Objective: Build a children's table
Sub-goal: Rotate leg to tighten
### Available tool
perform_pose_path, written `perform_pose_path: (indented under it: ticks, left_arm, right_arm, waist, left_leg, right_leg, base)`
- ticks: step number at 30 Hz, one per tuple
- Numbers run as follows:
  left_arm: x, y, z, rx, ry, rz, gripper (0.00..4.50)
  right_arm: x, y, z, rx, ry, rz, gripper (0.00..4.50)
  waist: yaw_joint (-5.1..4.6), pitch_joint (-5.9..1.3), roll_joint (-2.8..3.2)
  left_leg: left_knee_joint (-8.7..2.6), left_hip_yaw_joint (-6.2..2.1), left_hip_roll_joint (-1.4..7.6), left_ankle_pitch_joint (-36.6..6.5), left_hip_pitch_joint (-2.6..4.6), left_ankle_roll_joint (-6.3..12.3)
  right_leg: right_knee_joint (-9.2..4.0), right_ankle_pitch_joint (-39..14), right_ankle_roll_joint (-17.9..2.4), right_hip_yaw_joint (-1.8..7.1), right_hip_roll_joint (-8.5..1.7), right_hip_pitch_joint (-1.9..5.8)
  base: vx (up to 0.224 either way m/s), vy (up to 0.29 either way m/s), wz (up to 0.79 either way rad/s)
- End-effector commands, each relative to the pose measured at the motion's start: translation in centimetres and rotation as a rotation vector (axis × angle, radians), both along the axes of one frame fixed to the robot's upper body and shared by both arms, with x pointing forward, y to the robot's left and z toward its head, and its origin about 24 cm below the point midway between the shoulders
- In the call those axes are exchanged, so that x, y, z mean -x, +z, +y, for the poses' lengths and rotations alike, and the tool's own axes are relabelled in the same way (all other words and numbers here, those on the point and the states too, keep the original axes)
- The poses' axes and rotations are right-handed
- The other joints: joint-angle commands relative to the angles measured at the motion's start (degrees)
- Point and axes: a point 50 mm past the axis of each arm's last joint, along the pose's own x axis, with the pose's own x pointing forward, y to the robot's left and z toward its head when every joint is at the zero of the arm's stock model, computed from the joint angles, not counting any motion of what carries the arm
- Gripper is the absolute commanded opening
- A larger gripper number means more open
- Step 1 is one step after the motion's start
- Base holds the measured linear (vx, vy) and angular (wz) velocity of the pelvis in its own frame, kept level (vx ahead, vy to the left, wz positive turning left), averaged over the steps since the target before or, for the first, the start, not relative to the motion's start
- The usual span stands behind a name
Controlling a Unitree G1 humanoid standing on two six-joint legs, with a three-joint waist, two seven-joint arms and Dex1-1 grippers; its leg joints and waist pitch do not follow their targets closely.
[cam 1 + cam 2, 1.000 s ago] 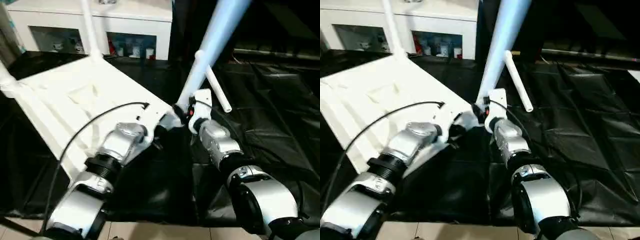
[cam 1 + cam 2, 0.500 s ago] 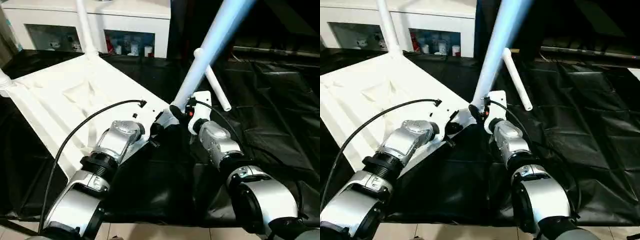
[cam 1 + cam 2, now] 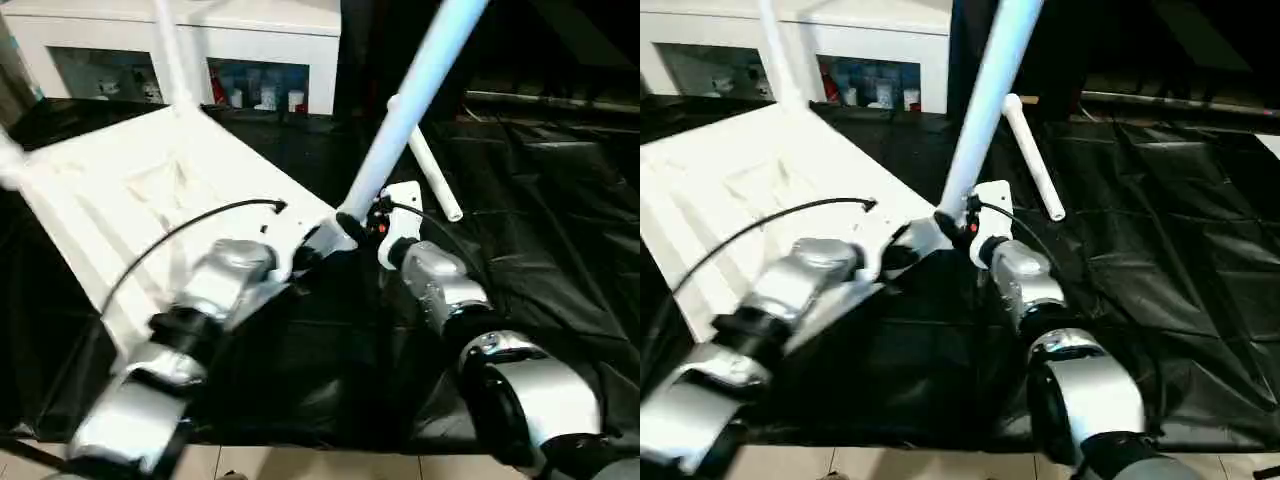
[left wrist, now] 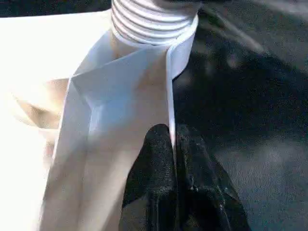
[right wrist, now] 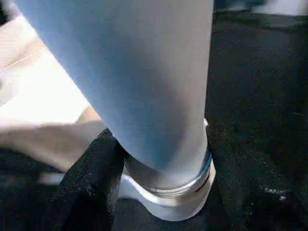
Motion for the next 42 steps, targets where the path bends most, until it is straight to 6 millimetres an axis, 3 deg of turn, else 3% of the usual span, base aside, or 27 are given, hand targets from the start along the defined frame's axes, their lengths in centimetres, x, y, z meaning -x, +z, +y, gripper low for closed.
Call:
perform_pose_path:
  ticks: [1,7,8,12,13,20,23,27,28,32,37,42]
  left_arm:
    - [0.7,0.8,-0.5,-0.025,-0.19,-0.031,0.0]
    - [1.8,1.1,1.0,-0.041,-0.336,0.025,0.0]
    - [1.9,1.2,1.2,-0.058,-0.359,0.024,0.0]
    - [2.1,1.2,1.4,-0.065,-0.401,0.031,0.0]
    - [2.1,1.3,1.4,-0.064,-0.402,0.03,0.0]
    - [2.2,1.3,1.4,-0.059,-0.421,0.032,0.0]
    - [2.4,1.2,1.3,-0.054,-0.442,0.047,0.0]
    - [2.7,1.1,1.2,-0.049,-0.468,0.064,0.0]
    - [2.9,1.0,1.1,-0.047,-0.495,0.078,0.0]
    - [3.1,1.2,1.1,-0.054,-0.537,0.089,0.0]
    - [3.5,1.3,0.9,-0.041,-0.609,0.135,0.0]
    - [3.7,1.3,1.0,-0.049,-0.626,0.146,0.0]
  right_arm:
    - [1.1,-0.8,0.2,0.038,0.205,0.078,2.4]
    - [1.5,0.2,-1.7,0.068,0.365,0.116,2.4]
    - [1.6,0.2,-2.0,0.089,0.404,0.133,2.39]
    - [1.7,0.0,-2.5,0.134,0.429,0.169,2.39]
    - [1.7,0.0,-2.5,0.144,0.427,0.175,2.39]
    - [2.1,-0.5,-2.5,0.2,0.465,0.211,2.38]
    - [2.5,-1.1,-2.3,0.235,0.493,0.225,2.38]
    - [3.0,-1.7,-2.0,0.26,0.54,0.245,2.38]
    - [3.3,-2.1,-1.9,0.28,0.569,0.262,2.38]
    - [3.9,-3.0,-2.0,0.33,0.601,0.289,2.38]
    - [4.7,-4.1,-2.1,0.364,0.66,0.34,2.38]
    - [4.9,-4.4,-2.1,0.369,0.658,0.344,2.38]
  waist:
    - [0.28,-3.46,0.39]
    - [1.08,-3.48,0.56]
    - [1.27,-3.44,0.17]
    - [1.72,-3.3,0.24]
    - [1.72,-3.35,-0.29]
    - [1.75,-3.56,-0.31]
    - [1.79,-3.49,-0.52]
    - [1.76,-3.42,-0.42]
    - [1.83,-3.38,0.02]
    - [1.73,-3.26,-0.15]
    - [1.68,-2.82,0.0]
    - [1.61,-2.93,0.01]
  left_leg:
    - [-2.91,-0.57,3.09,-1.3,0.43,8.68]
    - [-2.63,-0.11,3.68,-0.6,0.57,7.73]
    - [-2.7,-0.06,3.65,-1.2,0.65,7.13]
    - [-2.97,0.03,3.65,-3.1,0.76,4.2]
    - [-2.97,0.04,3.58,-2.7,0.63,3.91]
    - [-2.65,0.07,3.36,0.0,0.59,4.66]
    - [-2.69,0.08,3.39,-0.6,0.53,4.64]
    - [-2.88,0.02,3.51,-2.3,0.67,3.69]
    - [-2.93,-0.05,3.53,-2.7,0.72,3.44]
    - [-3.16,-0.06,3.59,-4.8,0.87,2.32]
    - [-3.83,-0.26,3.76,-10.1,1.29,0.05]
    - [-4.04,-0.36,3.8,-11.4,1.49,-0.96]
  right_leg:
    - [-3.12,6.2,-17.4,3.53,-4.41,3.71]
    - [-2.46,7.9,-18.3,3.42,-4.32,3.29]
    - [-2.59,6.5,-18.1,3.38,-4.27,3.27]
    - [-2.75,3.7,-17.2,3.55,-4.46,3.23]
    - [-2.61,3.8,-16.9,3.58,-4.57,3.45]
    - [-2.28,7.4,-16.9,3.51,-4.43,3.45]
    - [-2.38,5.9,-16.7,3.51,-4.5,3.47]
    - [-2.61,3.8,-16.2,3.53,-4.49,3.45]
    - [-2.64,3.5,-16.2,3.53,-4.52,3.37]
    - [-2.87,1.9,-16.0,3.57,-4.53,3.38]
    - [-3.73,-5.7,-14.9,3.71,-4.78,3.43]
    - [-3.76,-5.8,-14.5,3.78,-4.7,3.34]
  base:
    - [0.0,0.0,0.0]
    - [0.0,0.0,0.0]
    - [0.0,0.0,0.0]
    - [0.0,0.0,0.0]
    - [0.0,0.0,0.0]
    - [0.0,0.0,0.0]
    - [0.0,0.0,0.0]
    - [0.0,0.0,0.0]
    - [0.0,0.0,0.0]
    - [0.0,0.0,0.0]
    - [0.0,0.0,0.0]
    - [0.0,0.0,0.0]
